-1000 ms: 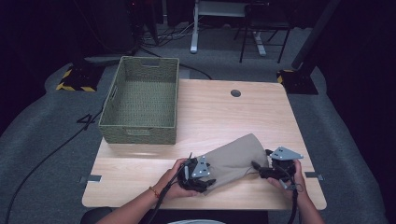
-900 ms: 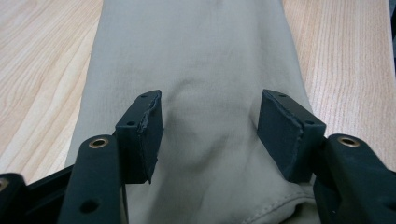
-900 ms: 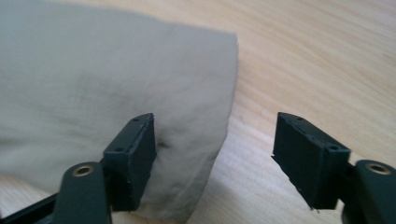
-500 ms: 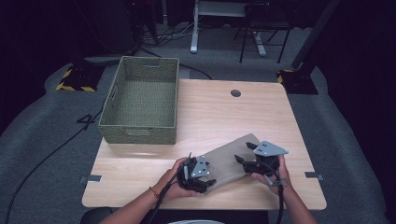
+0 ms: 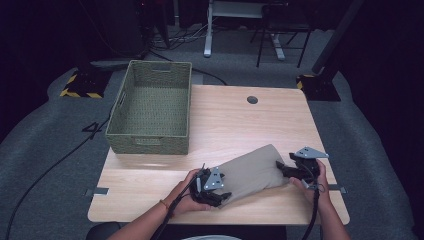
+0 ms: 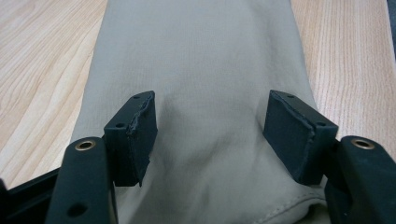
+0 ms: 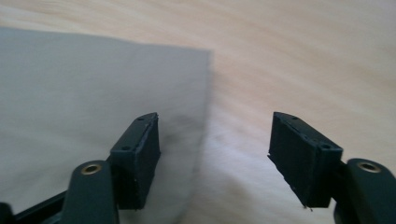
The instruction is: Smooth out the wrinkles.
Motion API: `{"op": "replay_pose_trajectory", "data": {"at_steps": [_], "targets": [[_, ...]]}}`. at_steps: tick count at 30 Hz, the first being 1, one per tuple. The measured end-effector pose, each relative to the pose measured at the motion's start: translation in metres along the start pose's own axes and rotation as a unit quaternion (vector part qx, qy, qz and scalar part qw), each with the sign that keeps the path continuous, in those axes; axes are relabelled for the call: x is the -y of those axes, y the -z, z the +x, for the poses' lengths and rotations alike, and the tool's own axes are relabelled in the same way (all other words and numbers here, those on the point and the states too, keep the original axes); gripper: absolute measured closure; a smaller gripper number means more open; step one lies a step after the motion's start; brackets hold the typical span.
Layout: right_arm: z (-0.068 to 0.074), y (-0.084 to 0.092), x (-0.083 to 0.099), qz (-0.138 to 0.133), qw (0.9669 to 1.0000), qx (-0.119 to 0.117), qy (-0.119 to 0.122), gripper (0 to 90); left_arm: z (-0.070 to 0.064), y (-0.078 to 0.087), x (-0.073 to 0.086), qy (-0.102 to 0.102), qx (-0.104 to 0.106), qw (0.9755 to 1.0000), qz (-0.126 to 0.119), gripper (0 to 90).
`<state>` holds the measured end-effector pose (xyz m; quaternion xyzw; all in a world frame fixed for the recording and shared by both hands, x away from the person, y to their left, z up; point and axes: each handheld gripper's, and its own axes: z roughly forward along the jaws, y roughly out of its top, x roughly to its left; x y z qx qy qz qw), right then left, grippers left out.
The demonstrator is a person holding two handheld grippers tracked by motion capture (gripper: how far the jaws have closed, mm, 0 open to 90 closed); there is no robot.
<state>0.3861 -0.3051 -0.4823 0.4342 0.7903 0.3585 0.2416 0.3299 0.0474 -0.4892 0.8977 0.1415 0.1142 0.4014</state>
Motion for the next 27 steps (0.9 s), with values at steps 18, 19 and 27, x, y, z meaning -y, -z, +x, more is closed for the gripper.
{"op": "replay_pose_trajectory", "data": {"at_steps": [18, 19, 27], "targets": [[0.069, -0.009, -0.017, -0.026, 0.9905, -0.09, 0.1, 29.9, -0.006, 0.0, 0.0, -0.027, -0.016, 0.9995, 0.001, 35.3], [0.06, -0.007, -0.014, -0.025, 0.9925, -0.085, 0.085, 28.2, -0.006, 0.0, 0.0, -0.028, -0.016, 0.9995, 0.0, 35.3], [-0.007, 0.008, 0.009, 0.008, 0.9984, 0.055, 0.013, 33.6, -0.007, 0.0, 0.0, -0.031, -0.018, 0.9993, 0.002, 35.3]]}}
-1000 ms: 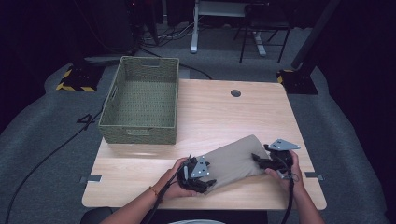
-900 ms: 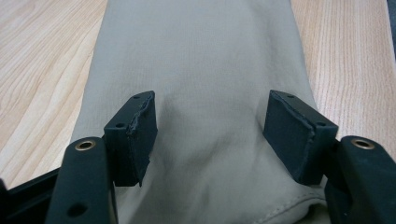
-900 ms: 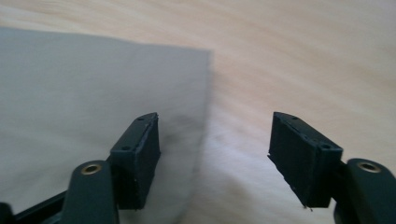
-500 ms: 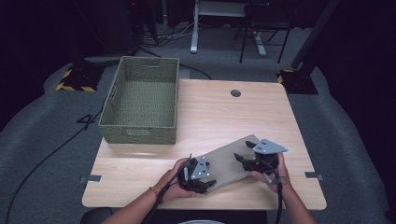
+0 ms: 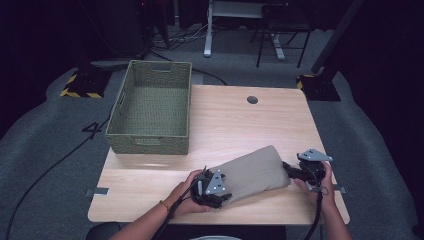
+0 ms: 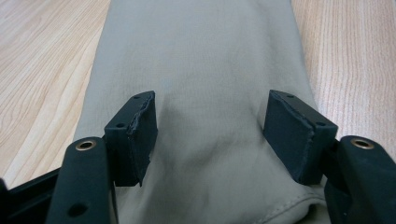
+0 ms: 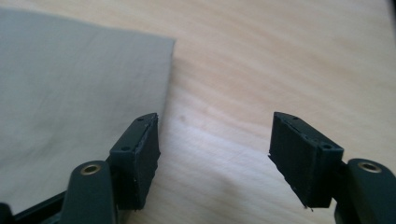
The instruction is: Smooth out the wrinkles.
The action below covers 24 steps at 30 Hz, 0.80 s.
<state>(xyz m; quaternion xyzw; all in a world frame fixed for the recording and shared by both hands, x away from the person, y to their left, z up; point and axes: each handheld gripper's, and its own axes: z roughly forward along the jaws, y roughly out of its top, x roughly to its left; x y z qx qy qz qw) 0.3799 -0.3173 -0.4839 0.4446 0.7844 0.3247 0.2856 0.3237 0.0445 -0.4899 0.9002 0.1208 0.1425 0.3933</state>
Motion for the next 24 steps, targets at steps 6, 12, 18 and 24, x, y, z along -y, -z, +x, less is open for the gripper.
{"op": "replay_pose_trajectory", "data": {"at_steps": [6, 12, 18, 24], "targets": [[0.028, 0.027, -0.023, -0.071, 0.9967, -0.033, 0.024, 32.7, 0.0, 0.0, 0.0, 0.0, -0.001, 1.0, 0.0, 35.3], [0.079, 0.025, -0.034, -0.083, 0.9849, -0.132, 0.076, 32.3, 0.0, 0.0, 0.0, -0.002, -0.001, 1.0, 0.0, 35.3], [0.105, 0.003, -0.028, -0.045, 0.9771, -0.178, 0.108, 29.7, 0.0, -0.001, 0.0, -0.002, 0.001, 1.0, -0.002, 35.3], [0.052, -0.002, -0.008, -0.028, 0.9832, -0.175, 0.043, 18.7, 0.0, -0.001, 0.0, -0.004, -0.002, 1.0, -0.004, 35.4]]}}
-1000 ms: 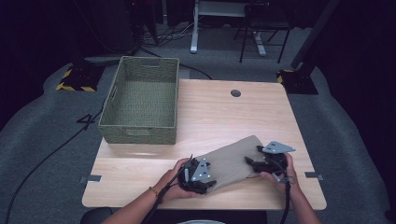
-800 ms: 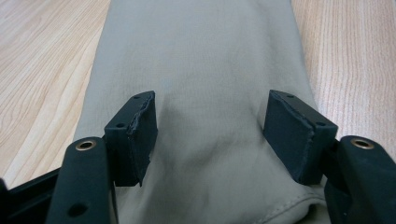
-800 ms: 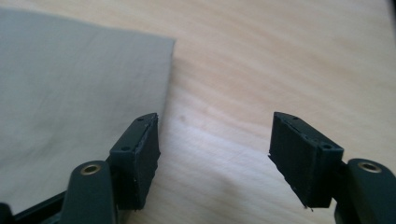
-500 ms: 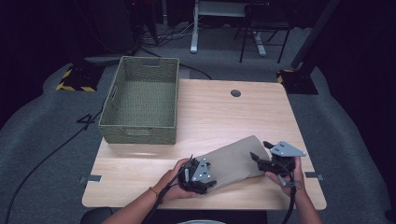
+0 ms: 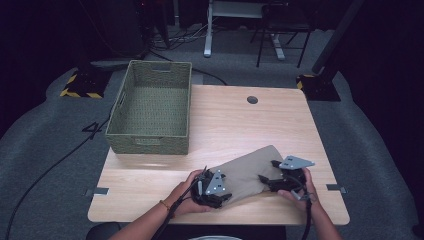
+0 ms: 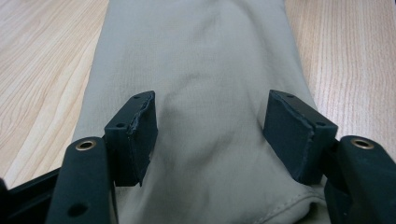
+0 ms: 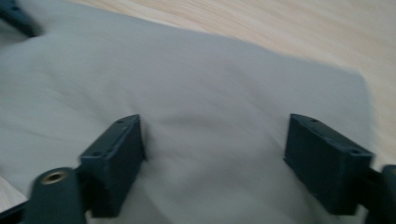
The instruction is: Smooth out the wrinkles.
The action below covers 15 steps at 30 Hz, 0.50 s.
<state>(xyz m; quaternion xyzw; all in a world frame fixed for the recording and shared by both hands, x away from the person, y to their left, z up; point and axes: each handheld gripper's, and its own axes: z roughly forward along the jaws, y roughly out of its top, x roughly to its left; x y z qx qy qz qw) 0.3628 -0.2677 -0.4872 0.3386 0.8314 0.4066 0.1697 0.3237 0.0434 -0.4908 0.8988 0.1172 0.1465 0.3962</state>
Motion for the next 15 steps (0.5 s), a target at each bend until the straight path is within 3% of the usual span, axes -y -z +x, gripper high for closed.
{"op": "replay_pose_trajectory", "data": {"at_steps": [2, 4, 5, 6, 7, 8, 10, 13, 15], "targets": [[-0.013, 0.006, 0.007, 0.005, 0.9997, 0.001, -0.022, 18.8, -0.001, 0.0, -0.001, -0.001, -0.003, 1.0, 0.002, 35.4], [-0.019, 0.014, 0.007, 0.008, 0.9994, 0.033, -0.01, 23.5, -0.001, 0.0, -0.001, 0.0, -0.003, 1.0, 0.004, 35.4], [-0.023, 0.02, 0.007, 0.012, 0.9974, 0.071, -0.005, 33.3, -0.001, 0.0, -0.001, -0.001, -0.002, 1.0, 0.001, 35.4], [-0.027, 0.022, 0.007, 0.019, 0.9948, 0.101, -0.002, 32.0, 0.0, 0.0, 0.0, 0.001, -0.001, 1.0, 0.001, 35.4], [-0.035, 0.026, 0.009, 0.018, 0.9931, 0.114, -0.02, 31.5, -0.001, 0.0, 0.0, 0.003, -0.001, 1.0, 0.003, 35.4], [-0.04, 0.029, 0.01, 0.009, 0.9927, 0.114, -0.039, 32.7, -0.001, 0.0, 0.0, 0.003, -0.001, 1.0, 0.003, 35.4], [-0.039, 0.033, 0.006, 0.002, 0.9898, 0.138, -0.036, 32.7, -0.001, -0.001, 0.0, 0.002, -0.001, 1.0, 0.002, 35.4], [-0.024, 0.033, -0.008, -0.042, 0.9927, 0.109, -0.031, 32.8, 0.0, -0.001, 0.0, 0.004, 0.001, 1.0, 0.003, 35.3], [-0.012, 0.028, -0.017, -0.054, 0.9943, 0.091, -0.012, 33.1, 0.0, -0.001, 0.0, 0.001, 0.0, 1.0, 0.002, 35.3]]}}
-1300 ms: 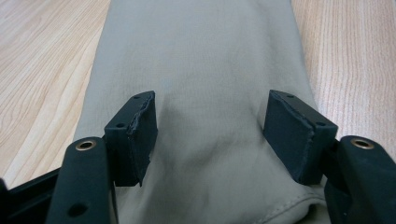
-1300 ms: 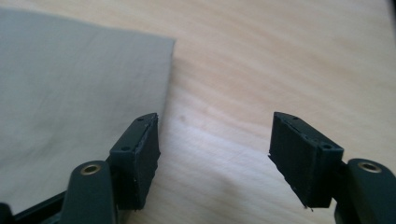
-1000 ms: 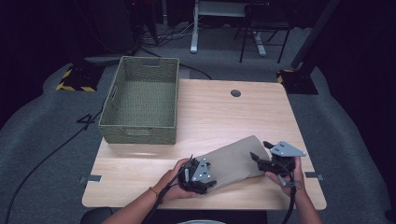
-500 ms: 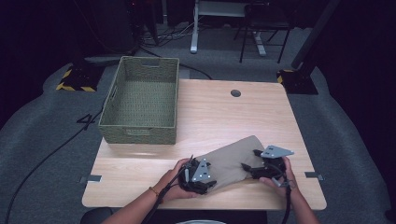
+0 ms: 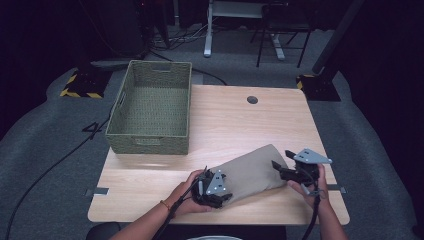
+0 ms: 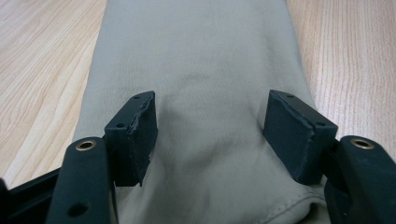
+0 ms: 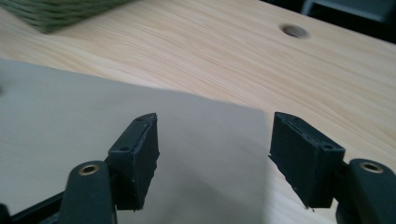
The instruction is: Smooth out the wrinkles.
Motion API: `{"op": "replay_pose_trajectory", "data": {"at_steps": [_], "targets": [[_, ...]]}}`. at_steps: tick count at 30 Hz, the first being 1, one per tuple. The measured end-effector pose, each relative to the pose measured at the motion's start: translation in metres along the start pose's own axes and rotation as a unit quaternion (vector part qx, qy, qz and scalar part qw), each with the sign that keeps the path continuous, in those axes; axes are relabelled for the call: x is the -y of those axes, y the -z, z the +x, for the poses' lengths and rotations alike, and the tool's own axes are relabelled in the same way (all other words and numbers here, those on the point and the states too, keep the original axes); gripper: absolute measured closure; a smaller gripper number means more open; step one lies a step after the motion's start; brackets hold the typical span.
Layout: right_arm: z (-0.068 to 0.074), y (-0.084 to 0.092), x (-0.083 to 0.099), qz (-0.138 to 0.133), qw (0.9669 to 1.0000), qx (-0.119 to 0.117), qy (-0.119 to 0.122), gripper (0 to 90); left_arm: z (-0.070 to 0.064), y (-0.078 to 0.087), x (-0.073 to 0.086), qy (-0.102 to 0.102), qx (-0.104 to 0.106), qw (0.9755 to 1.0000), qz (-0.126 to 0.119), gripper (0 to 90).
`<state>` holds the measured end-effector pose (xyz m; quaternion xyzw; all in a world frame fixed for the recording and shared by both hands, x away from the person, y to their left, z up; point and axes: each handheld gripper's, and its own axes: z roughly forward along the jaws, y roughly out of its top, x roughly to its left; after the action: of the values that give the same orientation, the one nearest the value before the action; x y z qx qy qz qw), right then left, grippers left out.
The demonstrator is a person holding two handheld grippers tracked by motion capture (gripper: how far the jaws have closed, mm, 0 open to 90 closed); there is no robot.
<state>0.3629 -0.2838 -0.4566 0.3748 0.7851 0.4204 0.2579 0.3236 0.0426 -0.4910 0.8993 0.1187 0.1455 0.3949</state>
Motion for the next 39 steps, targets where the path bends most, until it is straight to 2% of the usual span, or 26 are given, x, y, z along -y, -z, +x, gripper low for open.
{"op": "replay_pose_trajectory", "data": {"at_steps": [3, 4, 6, 7, 9, 11, 13, 15, 16, 17, 19, 21, 22, 23, 25, 26, 27, 29, 30, 32, 33, 34, 35, 37, 39], "targets": [[0.023, -0.015, -0.009, 0.0, 0.9989, -0.042, 0.022, 34.1, 0.0, 0.0, 0.0, 0.0, 0.0, 1.0, 0.0, 35.4], [0.028, -0.019, -0.009, 0.006, 0.9985, -0.047, 0.028, 34.4, 0.0, 0.0, 0.0, 0.0, 0.0, 1.0, -0.001, 35.3], [0.035, -0.032, -0.006, 0.039, 0.9967, -0.029, 0.065, 35.0, 0.0, 0.0, 0.001, 0.001, 0.002, 1.0, -0.003, 35.3], [0.034, -0.036, -0.003, 0.047, 0.9961, -0.023, 0.071, 35.3, 0.0, 0.0, 0.001, 0.001, 0.002, 1.0, -0.004, 35.3], [0.017, -0.037, 0.004, 0.052, 0.9975, 0.001, 0.048, 35.9, 0.0, 0.0, 0.001, -0.001, 0.001, 1.0, -0.004, 35.4], [-0.004, -0.035, 0.011, 0.072, 0.9961, 0.043, 0.028, 35.7, 0.0, 0.0, 0.001, 0.0, 0.001, 1.0, -0.004, 35.4], [-0.023, -0.031, 0.018, 0.076, 0.9961, 0.037, -0.027, 34.7, 0.0, 0.0, 0.001, 0.001, 0.002, 1.0, -0.003, 35.4], [-0.028, -0.027, 0.017, 0.081, 0.9931, 0.083, -0.016, 36.8, 0.0, 0.0, 0.0, 0.002, 0.001, 1.0, -0.001, 35.3], [-0.027, -0.026, 0.015, 0.079, 0.9925, 0.093, -0.014, 37.0, 0.0, 0.0, 0.0, 0.002, 0.0, 1.0, -0.001, 35.3], [-0.025, -0.023, 0.008, 0.062, 0.994, 0.087, -0.023, 37.0, 0.0, 0.0, 0.0, 0.0, 0.0, 1.0, -0.001, 35.3], [-0.012, -0.023, -0.006, 0.038, 0.9971, 0.064, -0.017, 36.0, 0.0, 0.0, 0.0, 0.001, 0.0, 1.0, -0.001, 35.3], [0.015, -0.029, -0.022, 0.018, 0.9995, 0.024, 0.011, 35.5, 0.0, 0.0, 0.001, 0.002, 0.002, 1.0, -0.002, 35.3], [0.025, -0.033, -0.026, 0.019, 0.9996, 0.005, 0.02, 34.9, 0.0, -0.001, 0.001, 0.002, 0.002, 1.0, -0.004, 35.3], [0.04, -0.04, -0.033, 0.023, 0.9988, -0.021, 0.037, 34.4, 0.0, 0.0, 0.001, 0.003, 0.002, 1.0, -0.003, 35.3], [0.061, -0.05, -0.039, 0.026, 0.9976, -0.047, 0.045, 35.0, 0.0, 0.0, 0.001, 0.006, 0.002, 1.0, -0.004, 35.3], [0.075, -0.057, -0.041, 0.041, 0.995, -0.066, 0.063, 34.7, 0.0, -0.001, 0.001, 0.004, 0.001, 1.0, -0.006, 35.3], [0.085, -0.061, -0.041, 0.054, 0.9927, -0.071, 0.081, 34.6, 0.0, -0.001, 0.001, 0.004, 0.001, 1.0, -0.006, 35.3], [0.096, -0.069, -0.036, 0.074, 0.9894, -0.064, 0.108, 35.1, 0.001, 0.0, 0.002, 0.003, 0.002, 1.0, -0.007, 35.3], [0.096, -0.071, -0.033, 0.076, 0.9888, -0.061, 0.113, 33.2, 0.001, -0.001, 0.002, 0.005, 0.004, 1.0, -0.006, 35.3], [0.083, -0.071, -0.028, 0.077, 0.9912, -0.066, 0.084, 32.7, 0.001, 0.0, 0.002, 0.003, 0.001, 1.0, -0.007, 35.4], [0.074, -0.068, -0.026, 0.077, 0.9931, -0.044, 0.077, 33.1, 0.0, 0.0, 0.002, 0.002, 0.001, 1.0, -0.006, 35.4], [0.066, -0.065, -0.024, 0.08, 0.9933, -0.021, 0.08, 32.7, -0.001, 0.0, 0.002, 0.001, -0.001, 1.0, -0.006, 35.5], [0.051, -0.061, -0.019, 0.082, 0.9947, -0.005, 0.063, 32.4, -0.001, 0.0, 0.002, -0.001, -0.004, 1.0, -0.007, 35.5], [0.027, -0.054, -0.01, 0.091, 0.9956, -0.003, 0.021, 30.5, 0.0, 0.0, 0.002, 0.002, -0.001, 1.0, -0.006, 35.5], [0.013, -0.048, -0.003, 0.09, 0.9958, 0.015, 0.01, 30.4, 0.0, -0.001, 0.002, 0.004, 0.003, 1.0, -0.007, 35.5]]}}
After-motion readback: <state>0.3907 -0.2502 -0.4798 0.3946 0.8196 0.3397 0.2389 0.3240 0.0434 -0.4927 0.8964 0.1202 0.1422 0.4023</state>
